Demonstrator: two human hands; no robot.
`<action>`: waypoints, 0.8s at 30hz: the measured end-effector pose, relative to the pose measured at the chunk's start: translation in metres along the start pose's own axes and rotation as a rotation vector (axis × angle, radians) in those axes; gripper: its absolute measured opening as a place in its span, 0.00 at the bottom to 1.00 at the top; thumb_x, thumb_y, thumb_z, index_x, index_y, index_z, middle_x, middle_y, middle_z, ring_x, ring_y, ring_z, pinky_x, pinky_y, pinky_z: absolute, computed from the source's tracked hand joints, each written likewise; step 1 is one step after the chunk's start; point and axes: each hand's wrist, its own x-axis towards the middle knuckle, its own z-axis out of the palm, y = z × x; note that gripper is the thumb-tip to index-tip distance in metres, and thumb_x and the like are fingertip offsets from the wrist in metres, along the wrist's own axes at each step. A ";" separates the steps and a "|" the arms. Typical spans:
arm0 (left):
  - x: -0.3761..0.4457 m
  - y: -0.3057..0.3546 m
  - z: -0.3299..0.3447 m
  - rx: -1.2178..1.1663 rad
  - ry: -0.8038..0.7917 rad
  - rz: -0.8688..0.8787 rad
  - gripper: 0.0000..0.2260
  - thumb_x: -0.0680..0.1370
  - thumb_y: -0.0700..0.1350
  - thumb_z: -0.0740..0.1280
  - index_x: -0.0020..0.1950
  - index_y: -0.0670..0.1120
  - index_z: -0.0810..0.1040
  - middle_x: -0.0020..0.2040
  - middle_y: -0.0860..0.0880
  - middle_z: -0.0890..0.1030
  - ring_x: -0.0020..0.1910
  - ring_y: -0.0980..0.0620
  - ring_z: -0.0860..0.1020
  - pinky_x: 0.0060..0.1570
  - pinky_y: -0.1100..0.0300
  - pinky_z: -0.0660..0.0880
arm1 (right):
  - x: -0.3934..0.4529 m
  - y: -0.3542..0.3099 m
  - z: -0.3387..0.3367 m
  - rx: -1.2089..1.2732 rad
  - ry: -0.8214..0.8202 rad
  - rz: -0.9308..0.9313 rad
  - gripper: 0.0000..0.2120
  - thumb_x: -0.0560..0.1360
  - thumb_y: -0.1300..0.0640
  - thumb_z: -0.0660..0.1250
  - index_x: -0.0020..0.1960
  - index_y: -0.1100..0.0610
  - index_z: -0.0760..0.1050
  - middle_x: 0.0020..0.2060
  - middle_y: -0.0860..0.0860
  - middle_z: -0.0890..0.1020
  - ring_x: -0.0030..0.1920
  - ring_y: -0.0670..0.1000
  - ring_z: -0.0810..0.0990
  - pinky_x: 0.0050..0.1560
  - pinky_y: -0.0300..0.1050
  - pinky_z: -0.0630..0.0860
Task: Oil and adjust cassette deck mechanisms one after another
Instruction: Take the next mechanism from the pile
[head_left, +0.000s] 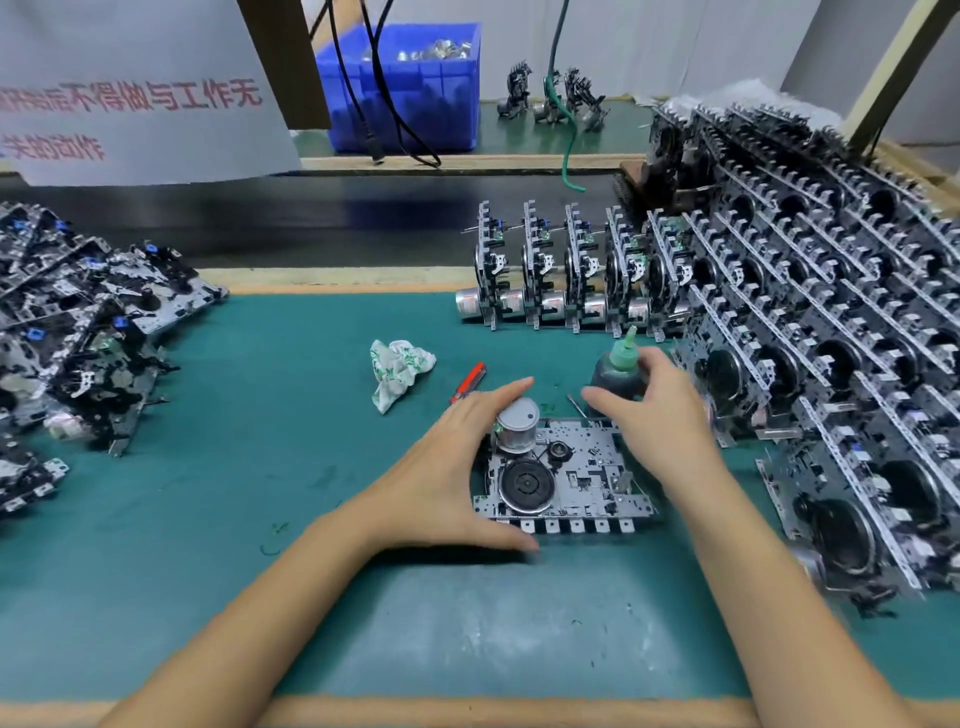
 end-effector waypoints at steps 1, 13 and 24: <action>0.004 -0.003 -0.002 -0.047 -0.002 -0.016 0.49 0.59 0.58 0.80 0.71 0.65 0.53 0.68 0.72 0.56 0.69 0.73 0.55 0.64 0.78 0.54 | 0.001 0.002 0.003 0.016 0.005 -0.003 0.18 0.72 0.54 0.72 0.58 0.54 0.70 0.50 0.48 0.77 0.51 0.50 0.75 0.49 0.42 0.67; 0.013 -0.011 0.002 -0.100 0.168 0.005 0.08 0.77 0.54 0.64 0.54 0.62 0.69 0.50 0.64 0.75 0.52 0.67 0.73 0.51 0.76 0.64 | -0.024 -0.011 0.001 0.651 -0.024 -0.138 0.11 0.72 0.54 0.58 0.51 0.43 0.60 0.38 0.51 0.76 0.30 0.44 0.75 0.28 0.39 0.73; 0.010 -0.010 0.004 -0.001 0.151 -0.041 0.16 0.77 0.55 0.61 0.60 0.48 0.73 0.53 0.54 0.76 0.50 0.61 0.71 0.51 0.65 0.68 | -0.024 -0.013 -0.009 0.996 -0.098 -0.051 0.08 0.68 0.56 0.67 0.47 0.55 0.76 0.24 0.45 0.68 0.23 0.42 0.61 0.23 0.32 0.61</action>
